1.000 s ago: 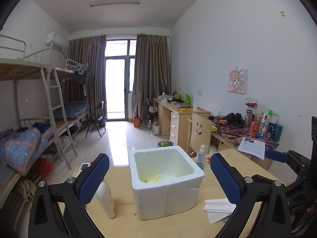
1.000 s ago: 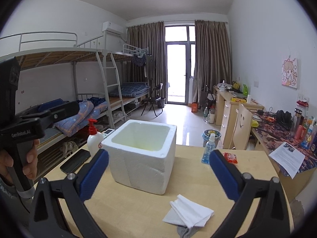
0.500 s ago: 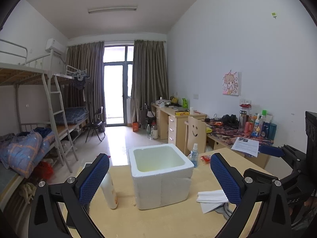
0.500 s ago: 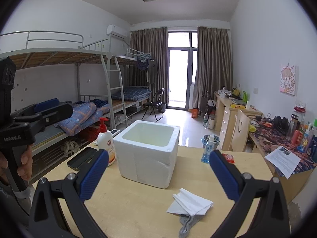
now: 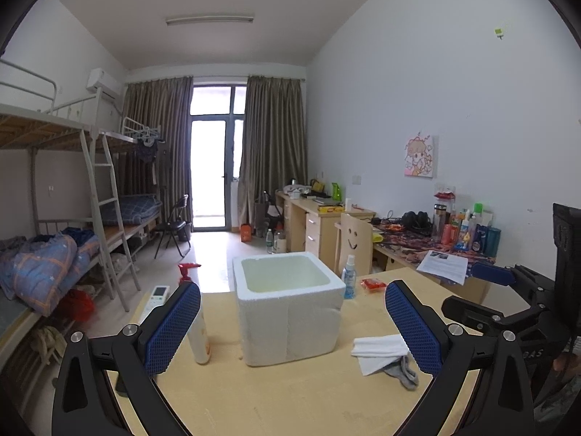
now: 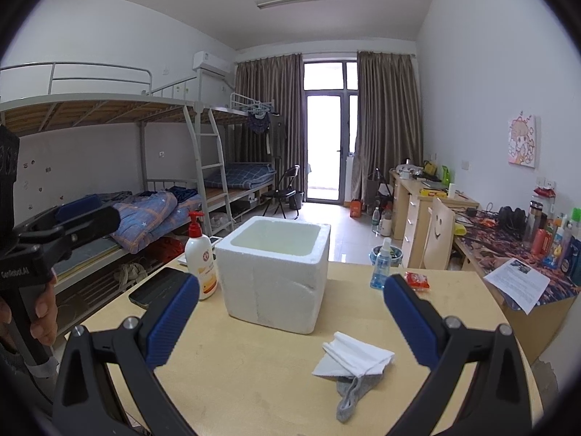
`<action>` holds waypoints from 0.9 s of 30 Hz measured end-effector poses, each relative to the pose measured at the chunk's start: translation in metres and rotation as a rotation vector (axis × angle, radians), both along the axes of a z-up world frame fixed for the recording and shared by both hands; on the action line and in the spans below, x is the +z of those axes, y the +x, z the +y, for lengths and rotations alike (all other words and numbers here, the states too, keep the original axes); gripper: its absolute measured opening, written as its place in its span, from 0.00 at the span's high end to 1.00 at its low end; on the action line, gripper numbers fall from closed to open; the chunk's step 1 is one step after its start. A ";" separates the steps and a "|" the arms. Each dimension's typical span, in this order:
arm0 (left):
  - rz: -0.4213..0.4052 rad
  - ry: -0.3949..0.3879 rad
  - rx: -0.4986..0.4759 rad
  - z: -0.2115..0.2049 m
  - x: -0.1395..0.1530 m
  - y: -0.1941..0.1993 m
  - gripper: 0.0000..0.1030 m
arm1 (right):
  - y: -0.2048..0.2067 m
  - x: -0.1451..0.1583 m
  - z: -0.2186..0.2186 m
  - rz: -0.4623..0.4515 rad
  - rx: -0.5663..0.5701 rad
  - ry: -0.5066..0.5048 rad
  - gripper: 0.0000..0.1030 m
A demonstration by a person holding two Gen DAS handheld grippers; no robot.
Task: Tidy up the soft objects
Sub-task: 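Withdraw both tools from the box back toward the white cloth and grey sock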
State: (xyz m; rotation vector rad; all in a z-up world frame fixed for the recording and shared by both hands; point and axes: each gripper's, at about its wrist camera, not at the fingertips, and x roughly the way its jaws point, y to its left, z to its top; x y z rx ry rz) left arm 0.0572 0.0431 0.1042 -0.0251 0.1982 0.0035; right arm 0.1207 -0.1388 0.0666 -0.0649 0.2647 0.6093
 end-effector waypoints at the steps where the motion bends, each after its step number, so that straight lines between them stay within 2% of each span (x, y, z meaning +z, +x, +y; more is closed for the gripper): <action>1: 0.000 -0.002 -0.006 -0.001 -0.002 -0.001 0.01 | -0.001 -0.003 -0.001 0.000 -0.005 0.000 0.00; 4: 0.002 -0.019 -0.020 -0.003 -0.009 -0.003 0.01 | -0.004 -0.008 -0.002 -0.006 -0.015 0.004 0.00; 11: -0.020 0.008 -0.015 -0.011 -0.034 -0.004 0.01 | -0.009 -0.023 -0.008 -0.018 -0.046 0.015 0.00; 20: 0.012 -0.049 -0.034 -0.006 -0.067 -0.002 0.01 | -0.012 -0.056 -0.014 -0.001 -0.052 0.024 0.00; 27: 0.023 -0.049 -0.024 -0.006 -0.085 0.005 0.01 | -0.010 -0.076 -0.016 0.016 -0.069 0.020 0.00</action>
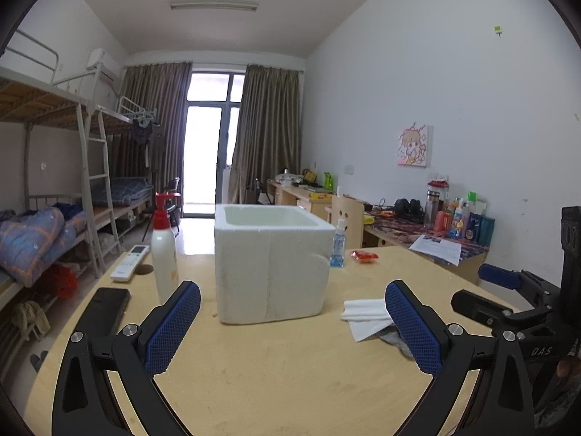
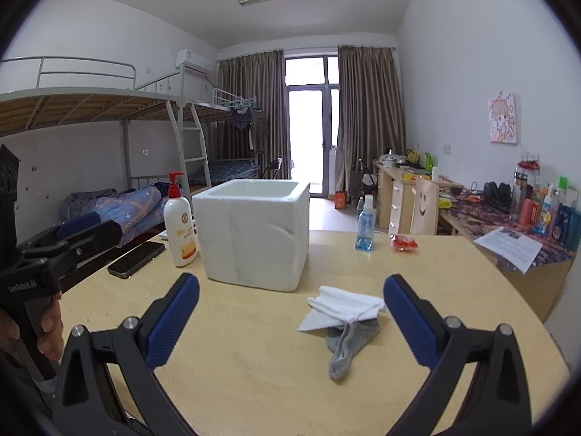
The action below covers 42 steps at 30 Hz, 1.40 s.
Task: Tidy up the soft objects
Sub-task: 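Withdraw both tools from the box back toward the white cloth and grey sock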
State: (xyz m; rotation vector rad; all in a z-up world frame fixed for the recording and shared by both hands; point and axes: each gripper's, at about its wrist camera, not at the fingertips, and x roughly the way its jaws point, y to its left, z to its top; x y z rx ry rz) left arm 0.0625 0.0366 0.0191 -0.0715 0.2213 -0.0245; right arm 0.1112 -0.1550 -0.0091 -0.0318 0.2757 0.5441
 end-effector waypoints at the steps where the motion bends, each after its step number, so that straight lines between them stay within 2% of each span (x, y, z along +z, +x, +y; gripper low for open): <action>1: 0.003 0.003 0.006 0.000 -0.002 0.002 0.01 | 0.000 -0.002 -0.001 0.003 -0.004 0.002 0.00; 3: 0.017 0.020 0.028 -0.002 -0.007 0.005 0.01 | 0.002 -0.007 0.000 0.011 -0.010 -0.011 0.00; 10: 0.057 0.018 0.015 -0.003 -0.023 0.014 0.01 | 0.009 -0.019 -0.001 0.042 -0.023 -0.026 0.00; 23: 0.144 0.026 0.008 -0.006 -0.036 0.035 0.01 | 0.024 -0.041 -0.010 0.084 -0.050 -0.045 0.00; 32: 0.176 0.031 -0.065 -0.022 -0.040 0.055 0.01 | 0.027 -0.044 -0.022 0.076 -0.088 -0.072 0.00; 42: 0.244 0.035 -0.166 -0.051 -0.044 0.085 0.01 | 0.040 -0.049 -0.054 0.118 -0.171 -0.051 0.00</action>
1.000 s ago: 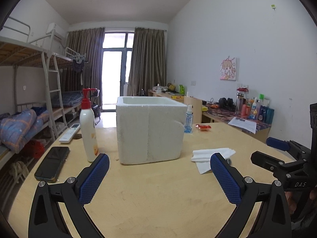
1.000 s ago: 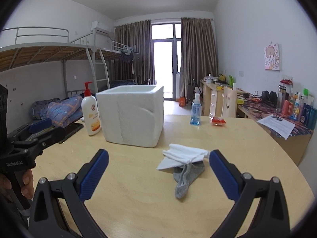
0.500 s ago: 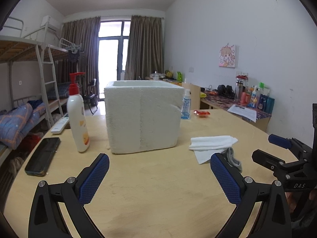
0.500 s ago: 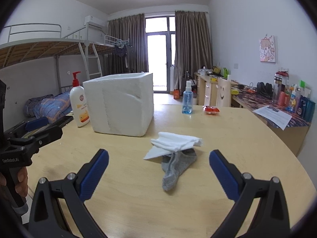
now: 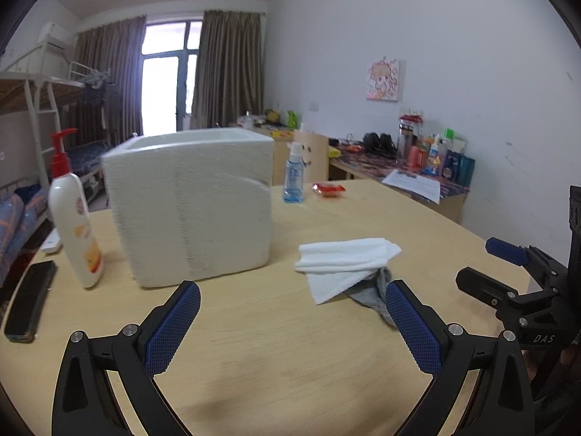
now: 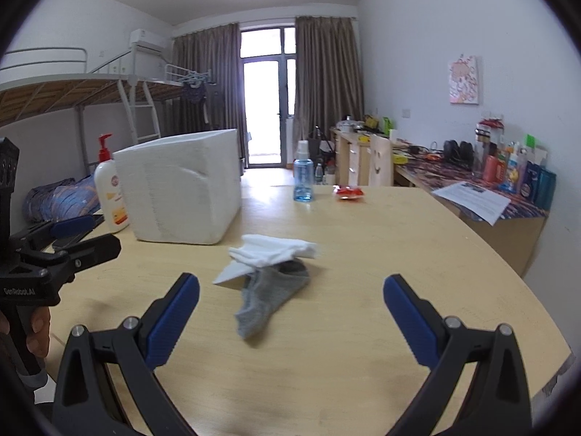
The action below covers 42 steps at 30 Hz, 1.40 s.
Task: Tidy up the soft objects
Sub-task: 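Withdraw both tools from the box back toward the white cloth and grey sock, then close the left tool on the white cloth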
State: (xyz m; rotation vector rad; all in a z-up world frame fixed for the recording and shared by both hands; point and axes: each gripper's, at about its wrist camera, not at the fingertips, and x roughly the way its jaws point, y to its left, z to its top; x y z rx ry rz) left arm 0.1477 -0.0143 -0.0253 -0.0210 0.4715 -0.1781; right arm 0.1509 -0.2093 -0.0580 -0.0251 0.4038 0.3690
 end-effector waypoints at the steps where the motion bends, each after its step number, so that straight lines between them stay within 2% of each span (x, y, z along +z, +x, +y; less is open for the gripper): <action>1: 0.012 0.000 -0.010 -0.003 0.000 0.004 0.01 | 0.002 0.000 -0.003 0.004 -0.007 0.004 0.00; 7: 0.036 -0.003 -0.041 -0.016 0.000 0.018 0.01 | 0.008 -0.003 -0.017 0.013 -0.026 0.026 0.00; 16: 0.078 0.045 -0.073 -0.039 -0.006 0.037 0.01 | 0.016 -0.016 -0.036 0.047 -0.046 0.048 0.00; 21: 0.088 0.064 -0.102 -0.046 -0.004 0.051 0.01 | 0.021 -0.020 -0.043 0.061 -0.039 0.066 0.00; 28: 0.117 0.044 -0.146 -0.061 -0.003 0.070 0.01 | 0.031 -0.023 -0.044 0.079 -0.010 0.061 0.00; 36: 0.170 0.074 -0.163 -0.074 -0.014 0.089 0.01 | 0.042 -0.027 -0.044 0.115 0.028 0.071 0.00; 42: 0.194 0.073 -0.199 -0.082 -0.017 0.100 0.13 | 0.049 -0.030 -0.046 0.137 0.059 0.090 0.00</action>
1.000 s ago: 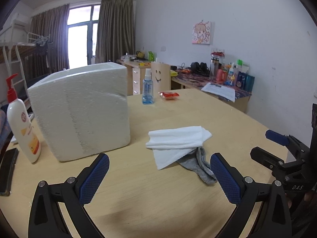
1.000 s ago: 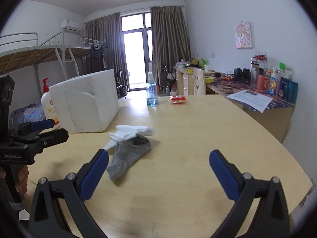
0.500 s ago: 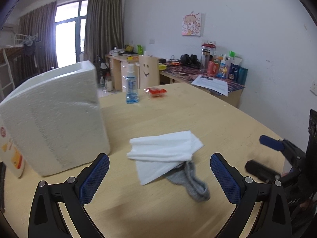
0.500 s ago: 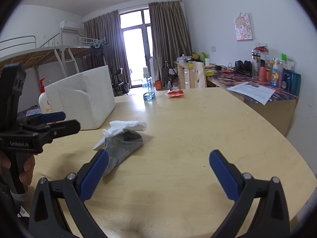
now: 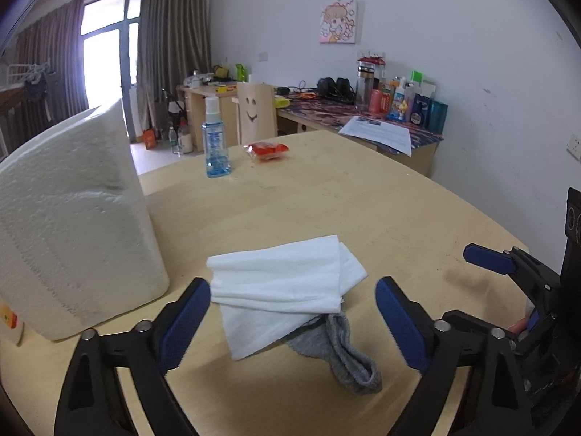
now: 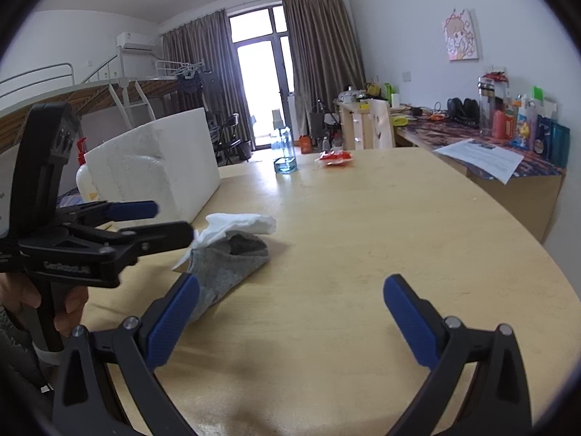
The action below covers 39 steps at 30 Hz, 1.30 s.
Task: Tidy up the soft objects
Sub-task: 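Close the left tool on the white cloth, then pull the white cloth off the grey sock with the left tool and spread it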
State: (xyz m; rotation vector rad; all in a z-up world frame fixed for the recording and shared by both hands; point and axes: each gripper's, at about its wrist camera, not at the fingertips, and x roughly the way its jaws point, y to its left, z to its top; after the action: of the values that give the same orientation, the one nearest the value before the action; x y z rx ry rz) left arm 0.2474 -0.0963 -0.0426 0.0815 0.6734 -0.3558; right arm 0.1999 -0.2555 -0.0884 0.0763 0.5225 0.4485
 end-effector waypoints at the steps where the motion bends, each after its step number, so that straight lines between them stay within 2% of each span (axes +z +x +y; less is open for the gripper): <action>1: 0.004 0.000 -0.001 0.000 -0.001 0.001 0.14 | 0.001 -0.001 -0.001 0.006 0.006 0.008 0.00; 5: 0.036 -0.002 -0.027 -0.012 -0.006 0.009 0.14 | 0.001 -0.001 -0.002 0.012 0.028 0.020 0.00; 10: 0.038 0.017 -0.055 -0.022 -0.010 0.013 0.15 | 0.000 -0.001 -0.002 0.016 0.035 0.017 0.00; 12: 0.039 0.020 -0.050 -0.022 -0.011 0.016 0.19 | 0.002 -0.001 -0.005 0.030 0.036 0.030 0.00; 14: 0.064 0.017 -0.048 -0.020 -0.014 0.022 0.31 | 0.004 -0.002 -0.007 0.044 0.045 0.044 0.00; 17: 0.101 0.001 -0.040 -0.017 -0.019 0.030 0.42 | 0.003 -0.002 -0.006 0.046 0.047 0.048 0.00; 21: 0.109 0.014 -0.035 -0.019 -0.022 0.031 0.52 | 0.001 -0.002 -0.005 0.045 0.048 0.045 0.00; 23: 0.110 0.019 -0.032 -0.018 -0.022 0.031 0.62 | 0.001 -0.002 -0.005 0.050 0.046 0.045 0.00; 26: 0.113 0.003 -0.029 -0.016 -0.022 0.032 0.72 | 0.003 -0.002 -0.005 0.060 0.040 0.046 0.00; 32: 0.092 -0.046 -0.038 -0.008 -0.016 0.025 0.82 | 0.006 -0.002 -0.003 0.072 0.029 0.034 0.00; 39: 0.025 -0.100 -0.041 0.009 -0.001 0.007 0.85 | 0.008 -0.003 -0.002 0.083 0.017 0.016 0.00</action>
State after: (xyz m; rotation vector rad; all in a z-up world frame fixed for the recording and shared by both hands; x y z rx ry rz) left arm 0.2546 -0.0876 -0.0438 -0.0038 0.6784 -0.4299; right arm 0.2077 -0.2577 -0.0917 0.1066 0.6012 0.4677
